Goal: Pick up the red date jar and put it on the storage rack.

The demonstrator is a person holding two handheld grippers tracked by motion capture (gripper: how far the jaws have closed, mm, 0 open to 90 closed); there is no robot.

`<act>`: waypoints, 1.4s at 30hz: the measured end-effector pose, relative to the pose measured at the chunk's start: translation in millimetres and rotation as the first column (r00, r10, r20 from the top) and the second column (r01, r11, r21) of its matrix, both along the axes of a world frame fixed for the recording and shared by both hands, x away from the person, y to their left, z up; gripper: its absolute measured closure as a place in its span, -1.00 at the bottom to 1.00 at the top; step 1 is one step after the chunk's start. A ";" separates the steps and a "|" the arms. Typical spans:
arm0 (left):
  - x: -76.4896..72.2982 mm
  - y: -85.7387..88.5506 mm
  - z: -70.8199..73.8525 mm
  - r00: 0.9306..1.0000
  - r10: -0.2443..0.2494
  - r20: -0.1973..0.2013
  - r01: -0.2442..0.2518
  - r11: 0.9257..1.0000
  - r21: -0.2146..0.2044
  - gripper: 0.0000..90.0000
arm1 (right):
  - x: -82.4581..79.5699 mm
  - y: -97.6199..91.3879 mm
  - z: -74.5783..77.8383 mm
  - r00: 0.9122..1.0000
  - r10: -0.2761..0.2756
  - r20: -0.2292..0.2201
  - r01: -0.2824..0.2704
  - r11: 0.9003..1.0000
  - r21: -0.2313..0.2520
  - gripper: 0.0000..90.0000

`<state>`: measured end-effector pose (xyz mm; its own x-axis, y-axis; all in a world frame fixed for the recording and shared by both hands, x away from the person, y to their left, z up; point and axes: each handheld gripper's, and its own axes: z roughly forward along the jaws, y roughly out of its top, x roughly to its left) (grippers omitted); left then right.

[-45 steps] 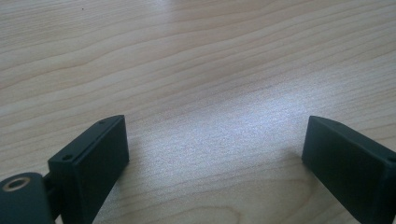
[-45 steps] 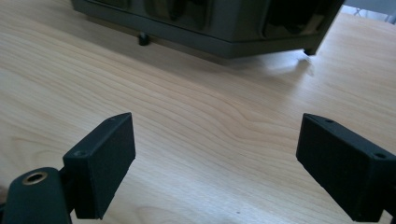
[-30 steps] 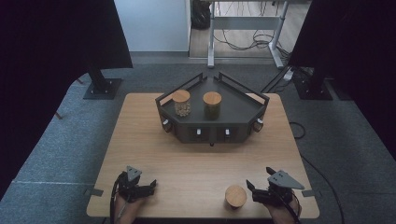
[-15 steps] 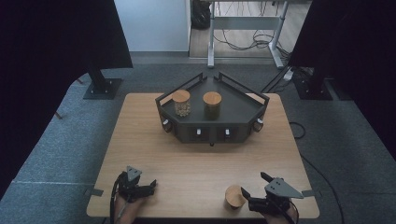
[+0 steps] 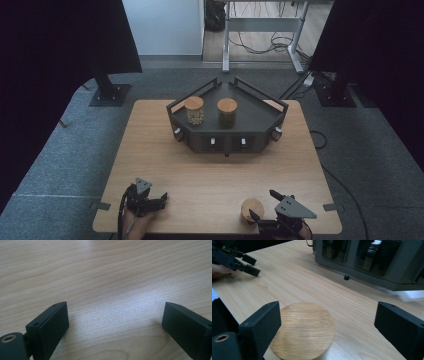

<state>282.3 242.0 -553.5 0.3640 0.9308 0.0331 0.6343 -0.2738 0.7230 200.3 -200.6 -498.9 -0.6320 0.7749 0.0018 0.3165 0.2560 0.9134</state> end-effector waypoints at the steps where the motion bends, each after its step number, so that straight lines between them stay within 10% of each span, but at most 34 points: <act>1: 0.0 0.0 0.0 1.000 0.000 0.000 0.000 1.000 0.000 -0.84 | -0.5 1.8 -0.8 1.000 0.004 -0.001 -0.004 1.000 -0.003 -0.88; 22: 0.0 0.0 0.0 1.000 -0.002 0.000 0.002 1.000 0.000 -0.85 | 4.8 16.0 -32.2 0.995 0.052 -0.079 -0.052 0.999 -0.001 -0.73; 42: 0.3 -0.2 0.0 1.000 -0.003 -0.001 0.003 1.000 0.000 -0.85 | 2.7 16.5 -28.9 0.995 0.059 -0.076 -0.058 0.998 0.022 -0.48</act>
<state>282.6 241.8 -553.5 0.3664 0.9299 0.0327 0.6344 -0.2754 0.7223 203.0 -184.2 -527.8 -0.6737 0.7360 0.0670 0.3709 0.2584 0.8920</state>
